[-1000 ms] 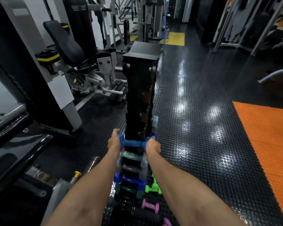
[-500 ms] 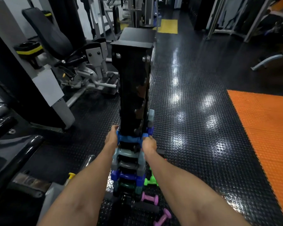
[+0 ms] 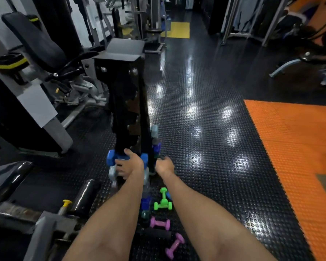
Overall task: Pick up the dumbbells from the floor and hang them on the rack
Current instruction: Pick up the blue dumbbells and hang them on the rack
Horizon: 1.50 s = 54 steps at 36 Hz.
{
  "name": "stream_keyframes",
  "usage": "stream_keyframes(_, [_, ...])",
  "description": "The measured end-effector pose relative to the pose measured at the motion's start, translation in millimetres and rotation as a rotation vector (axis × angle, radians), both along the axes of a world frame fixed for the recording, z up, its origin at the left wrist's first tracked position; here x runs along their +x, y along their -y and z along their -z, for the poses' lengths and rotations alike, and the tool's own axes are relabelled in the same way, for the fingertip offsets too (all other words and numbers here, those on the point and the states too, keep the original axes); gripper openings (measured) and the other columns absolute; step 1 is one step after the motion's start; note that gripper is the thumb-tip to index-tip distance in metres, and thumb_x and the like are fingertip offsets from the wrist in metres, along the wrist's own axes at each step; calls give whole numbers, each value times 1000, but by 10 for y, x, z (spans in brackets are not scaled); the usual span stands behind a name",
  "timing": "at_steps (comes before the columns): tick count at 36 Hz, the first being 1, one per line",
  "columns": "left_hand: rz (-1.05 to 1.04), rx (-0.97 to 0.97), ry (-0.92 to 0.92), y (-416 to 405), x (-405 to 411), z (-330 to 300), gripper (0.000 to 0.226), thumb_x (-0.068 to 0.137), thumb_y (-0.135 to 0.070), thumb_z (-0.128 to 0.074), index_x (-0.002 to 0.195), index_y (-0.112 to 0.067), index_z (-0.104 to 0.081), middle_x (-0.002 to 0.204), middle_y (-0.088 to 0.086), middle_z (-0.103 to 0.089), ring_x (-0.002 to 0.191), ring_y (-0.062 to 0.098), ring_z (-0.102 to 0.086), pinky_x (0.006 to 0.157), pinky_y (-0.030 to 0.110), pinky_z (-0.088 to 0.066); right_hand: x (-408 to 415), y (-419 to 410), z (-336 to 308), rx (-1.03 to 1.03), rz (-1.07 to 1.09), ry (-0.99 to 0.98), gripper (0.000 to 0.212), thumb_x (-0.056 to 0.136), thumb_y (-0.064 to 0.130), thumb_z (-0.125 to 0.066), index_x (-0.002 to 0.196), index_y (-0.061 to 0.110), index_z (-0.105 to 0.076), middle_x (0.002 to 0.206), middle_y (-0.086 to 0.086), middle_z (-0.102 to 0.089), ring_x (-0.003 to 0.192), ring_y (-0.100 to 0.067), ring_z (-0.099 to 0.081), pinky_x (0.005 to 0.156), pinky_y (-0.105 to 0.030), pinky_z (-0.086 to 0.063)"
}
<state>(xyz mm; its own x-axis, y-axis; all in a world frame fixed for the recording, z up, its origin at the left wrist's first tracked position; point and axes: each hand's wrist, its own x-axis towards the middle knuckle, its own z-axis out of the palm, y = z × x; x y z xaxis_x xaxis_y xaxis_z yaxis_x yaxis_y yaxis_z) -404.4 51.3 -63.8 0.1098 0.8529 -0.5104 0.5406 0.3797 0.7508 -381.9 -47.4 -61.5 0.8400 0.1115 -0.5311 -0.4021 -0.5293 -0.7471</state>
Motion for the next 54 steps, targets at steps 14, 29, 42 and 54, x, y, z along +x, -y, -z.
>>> stream_keyframes(14, [331, 163, 6, 1873, 705, -209, 40, 98, -35, -48, 124, -6, -60, 136, 23, -51, 125, 40, -51, 102, 39, -41, 988, 1998, -482, -21, -17, 163, 38, 93, 25, -56, 131, 18, -56, 130, -7, -61, 119, -25, -56, 94, -29, -46])
stream_keyframes(29, [439, -191, 34, 2634, 1077, 340, 25, 95, -31, -58, 110, -12, -61, 86, 9, -58, 64, 22, -53, 53, 25, -36, 2020, 3096, -342, -76, -362, 120, 5, 95, 23, -60, 96, 22, -65, 120, -7, -68, 104, -25, -66, 96, -36, -55])
stream_keyframes(42, [181, -267, 9, 2089, 1536, 1077, 14, 96, -24, -53, 97, -11, -57, 83, 7, -56, 54, 17, -46, 51, 25, -33, 2866, 2498, 248, -104, -570, 34, 47, 94, 27, -62, 138, 18, -46, 119, -9, -63, 85, -18, -63, 64, -30, -51])
stream_keyframes(54, [159, -257, -217, 1779, 2063, 2072, 42, 95, -25, -51, 122, 6, -62, 112, 24, -68, 94, 34, -67, 76, 36, -56, 3189, 1630, 1533, -142, -723, -48, 48, 91, 26, -64, 135, 12, -52, 131, -11, -60, 119, -27, -57, 101, -35, -48])
